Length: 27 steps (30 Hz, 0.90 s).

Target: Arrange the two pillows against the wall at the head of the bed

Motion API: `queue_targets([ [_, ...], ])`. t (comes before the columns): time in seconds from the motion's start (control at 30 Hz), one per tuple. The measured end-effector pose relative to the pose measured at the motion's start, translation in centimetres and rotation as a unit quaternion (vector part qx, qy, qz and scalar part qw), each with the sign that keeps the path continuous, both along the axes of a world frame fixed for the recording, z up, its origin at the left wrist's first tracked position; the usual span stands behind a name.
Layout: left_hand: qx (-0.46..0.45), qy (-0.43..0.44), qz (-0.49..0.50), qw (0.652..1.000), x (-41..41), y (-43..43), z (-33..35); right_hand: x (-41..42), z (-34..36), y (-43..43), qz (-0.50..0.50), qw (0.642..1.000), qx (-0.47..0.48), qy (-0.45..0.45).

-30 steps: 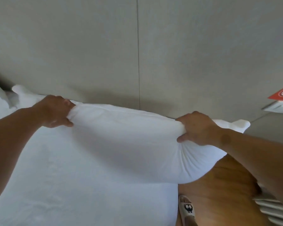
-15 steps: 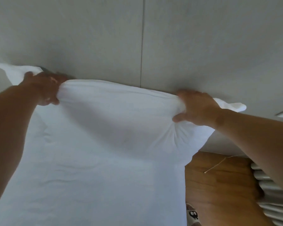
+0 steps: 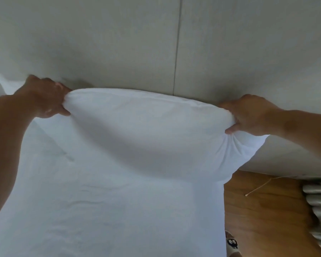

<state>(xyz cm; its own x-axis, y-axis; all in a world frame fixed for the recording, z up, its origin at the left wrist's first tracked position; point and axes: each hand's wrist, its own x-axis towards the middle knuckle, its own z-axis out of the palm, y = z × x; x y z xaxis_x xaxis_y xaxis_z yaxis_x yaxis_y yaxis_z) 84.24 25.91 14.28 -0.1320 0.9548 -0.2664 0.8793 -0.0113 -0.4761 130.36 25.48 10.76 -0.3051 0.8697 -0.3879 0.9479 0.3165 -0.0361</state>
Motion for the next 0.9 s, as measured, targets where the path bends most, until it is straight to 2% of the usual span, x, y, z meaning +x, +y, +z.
queue_targets([
  [0.13,-0.016,-0.018,0.042,0.999,-2.2,1.6,-1.2,-1.1,-0.2,0.4,-0.006,1.0,0.015,0.009],
  [0.2,-0.028,-0.04,0.058,0.997,-2.5,2.1,-3.6,-1.6,-1.5,0.5,-0.016,1.0,0.007,0.01],
  [0.33,-0.022,-0.023,0.086,0.996,-3.3,3.8,-8.5,-2.0,-3.6,0.9,-0.029,1.0,0.009,0.001],
  [0.47,-0.001,0.008,0.104,0.995,0.8,3.7,-6.7,-1.9,-4.4,1.5,-0.012,1.0,0.018,-0.014],
  [0.6,0.019,0.031,0.091,0.995,1.2,3.4,-6.7,-1.8,-4.2,1.3,-0.014,1.0,0.017,-0.011],
  [0.73,0.013,0.002,0.078,0.997,-0.4,2.4,-6.7,-1.6,-3.2,1.0,-0.01,1.0,0.024,-0.013],
  [0.9,0.065,-0.11,0.116,0.985,-1.3,-0.5,-6.3,-0.8,-1.4,-0.6,0.01,0.999,0.023,0.034],
])
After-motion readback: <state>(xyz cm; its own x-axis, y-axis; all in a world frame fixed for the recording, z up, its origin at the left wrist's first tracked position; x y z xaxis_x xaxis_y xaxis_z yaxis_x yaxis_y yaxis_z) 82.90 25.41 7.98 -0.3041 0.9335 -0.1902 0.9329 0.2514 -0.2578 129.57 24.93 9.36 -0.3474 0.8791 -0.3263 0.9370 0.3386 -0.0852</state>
